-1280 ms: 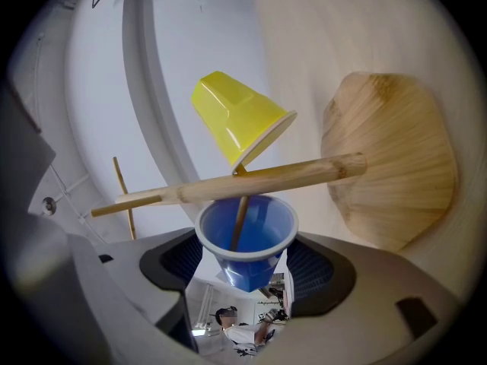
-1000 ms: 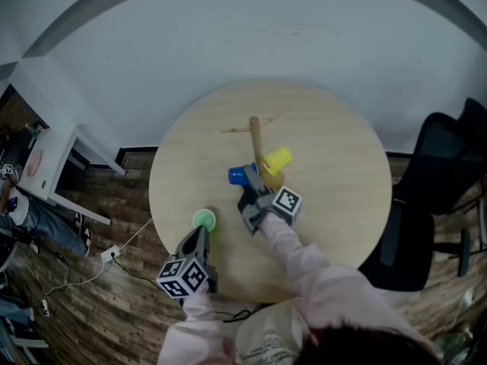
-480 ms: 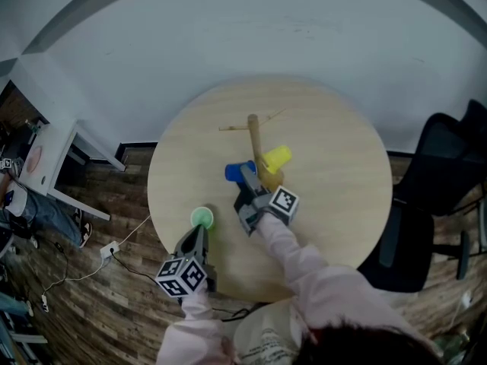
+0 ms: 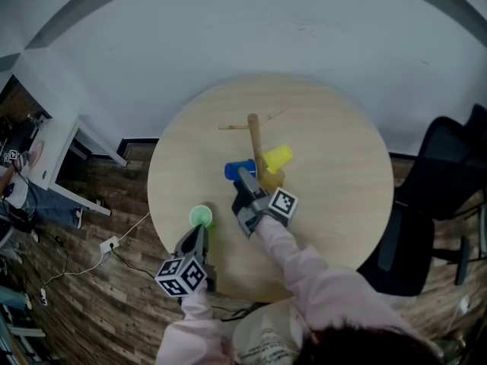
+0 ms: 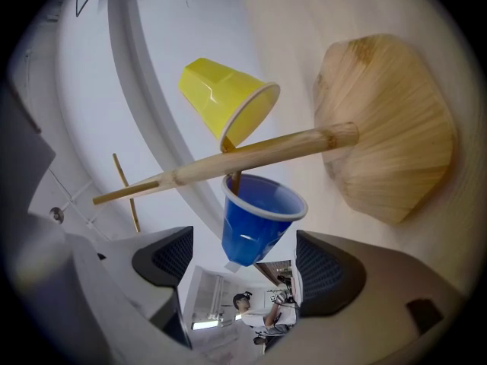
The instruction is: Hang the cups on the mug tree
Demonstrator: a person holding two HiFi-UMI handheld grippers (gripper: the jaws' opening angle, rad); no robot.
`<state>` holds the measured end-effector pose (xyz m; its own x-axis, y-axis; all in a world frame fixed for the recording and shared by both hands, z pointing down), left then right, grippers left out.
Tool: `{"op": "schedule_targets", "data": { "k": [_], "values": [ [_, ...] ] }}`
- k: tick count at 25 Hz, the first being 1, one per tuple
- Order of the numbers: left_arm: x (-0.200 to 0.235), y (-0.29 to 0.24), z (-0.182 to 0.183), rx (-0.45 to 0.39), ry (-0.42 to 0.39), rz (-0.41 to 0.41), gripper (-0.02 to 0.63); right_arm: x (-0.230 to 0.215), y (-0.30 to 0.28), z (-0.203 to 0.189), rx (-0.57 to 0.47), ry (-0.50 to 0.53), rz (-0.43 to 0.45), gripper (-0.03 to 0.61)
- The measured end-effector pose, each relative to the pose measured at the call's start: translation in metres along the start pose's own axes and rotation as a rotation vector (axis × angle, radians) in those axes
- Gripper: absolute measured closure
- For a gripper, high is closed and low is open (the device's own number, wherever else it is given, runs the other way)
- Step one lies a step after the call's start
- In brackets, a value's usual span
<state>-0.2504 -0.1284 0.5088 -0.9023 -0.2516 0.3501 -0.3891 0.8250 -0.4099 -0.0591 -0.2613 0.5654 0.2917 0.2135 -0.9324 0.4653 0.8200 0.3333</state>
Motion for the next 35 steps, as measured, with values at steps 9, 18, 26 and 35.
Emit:
{"op": "schedule_targets", "data": {
  "k": [9,18,26,35],
  "values": [
    [-0.007,0.002,-0.004,-0.002,0.000,0.016,0.609,0.000,0.009,-0.017,0.117,0.004,0.001,0.177],
    [-0.015,0.014,-0.012,-0.021,0.007,0.051,0.609,0.023,0.018,-0.037,0.314,0.127,0.072,0.362],
    [-0.021,0.022,-0.020,-0.032,0.012,0.070,0.609,0.040,0.030,-0.051,0.438,0.233,0.092,0.466],
    [-0.020,0.027,-0.026,-0.032,0.019,0.072,0.609,0.041,0.046,-0.061,0.551,0.406,-0.041,0.554]
  ]
}}
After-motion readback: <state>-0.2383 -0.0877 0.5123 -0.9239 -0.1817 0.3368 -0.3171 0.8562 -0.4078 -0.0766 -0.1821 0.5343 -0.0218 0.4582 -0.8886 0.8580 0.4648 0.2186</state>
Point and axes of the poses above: the fingertips, and each gripper's own axes: y backward along the fingers, x to its left, z out of its top, the point moved 7 cm from there along y, backward along the fingers, and after that the axes turned 5 degrees about z, right-handed, at the moved point
